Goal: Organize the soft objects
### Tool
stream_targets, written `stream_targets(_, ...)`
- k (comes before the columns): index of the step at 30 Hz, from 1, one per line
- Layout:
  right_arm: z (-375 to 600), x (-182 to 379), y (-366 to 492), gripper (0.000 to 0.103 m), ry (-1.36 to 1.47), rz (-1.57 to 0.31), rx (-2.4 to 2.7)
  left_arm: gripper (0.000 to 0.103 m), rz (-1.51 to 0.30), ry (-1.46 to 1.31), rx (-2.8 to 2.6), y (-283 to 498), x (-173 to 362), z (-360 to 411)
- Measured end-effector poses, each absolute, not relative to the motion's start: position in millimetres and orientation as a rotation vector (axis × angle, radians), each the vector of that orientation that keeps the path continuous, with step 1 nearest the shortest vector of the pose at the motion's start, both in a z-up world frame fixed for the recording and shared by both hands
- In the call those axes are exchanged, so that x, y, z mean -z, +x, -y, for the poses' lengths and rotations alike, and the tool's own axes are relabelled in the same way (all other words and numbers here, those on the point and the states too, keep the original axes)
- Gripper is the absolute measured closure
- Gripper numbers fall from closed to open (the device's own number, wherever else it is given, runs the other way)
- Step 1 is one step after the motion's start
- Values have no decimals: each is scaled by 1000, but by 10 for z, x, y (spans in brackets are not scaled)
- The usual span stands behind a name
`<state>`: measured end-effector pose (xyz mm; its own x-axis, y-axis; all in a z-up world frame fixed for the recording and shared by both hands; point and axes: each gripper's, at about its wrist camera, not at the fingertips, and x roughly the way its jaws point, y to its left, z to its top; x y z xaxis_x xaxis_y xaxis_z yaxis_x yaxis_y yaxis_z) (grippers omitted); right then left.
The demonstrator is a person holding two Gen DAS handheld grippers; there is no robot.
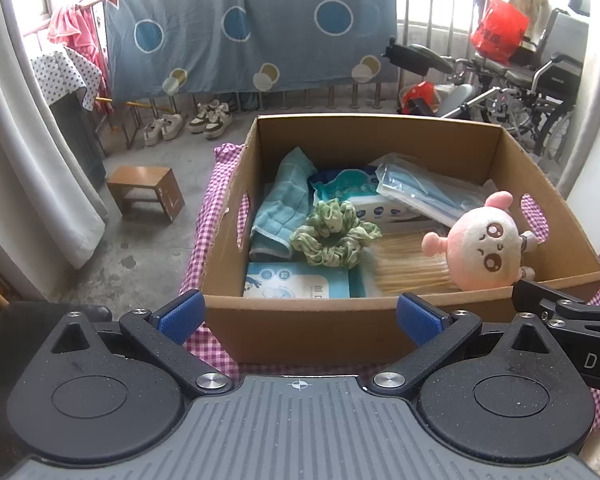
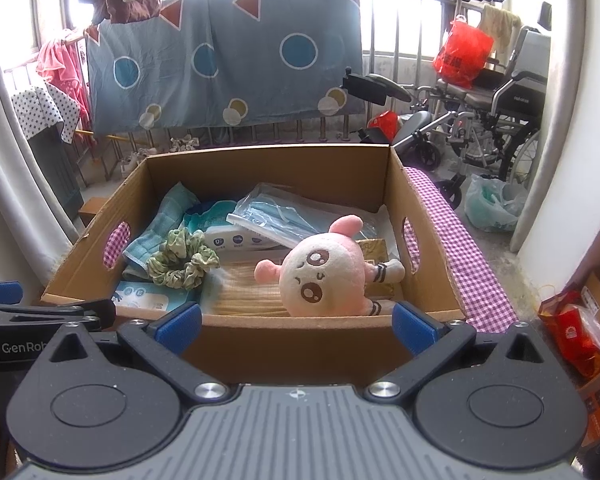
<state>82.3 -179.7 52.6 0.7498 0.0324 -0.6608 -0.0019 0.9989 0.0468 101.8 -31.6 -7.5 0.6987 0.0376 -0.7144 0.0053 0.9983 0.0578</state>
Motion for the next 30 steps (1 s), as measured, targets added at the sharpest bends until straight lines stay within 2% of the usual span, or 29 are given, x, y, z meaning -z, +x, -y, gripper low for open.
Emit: stream_targets(30,1775,-544,827,0,39,-726,-17,1,-802,53,-23,1000,64,288)
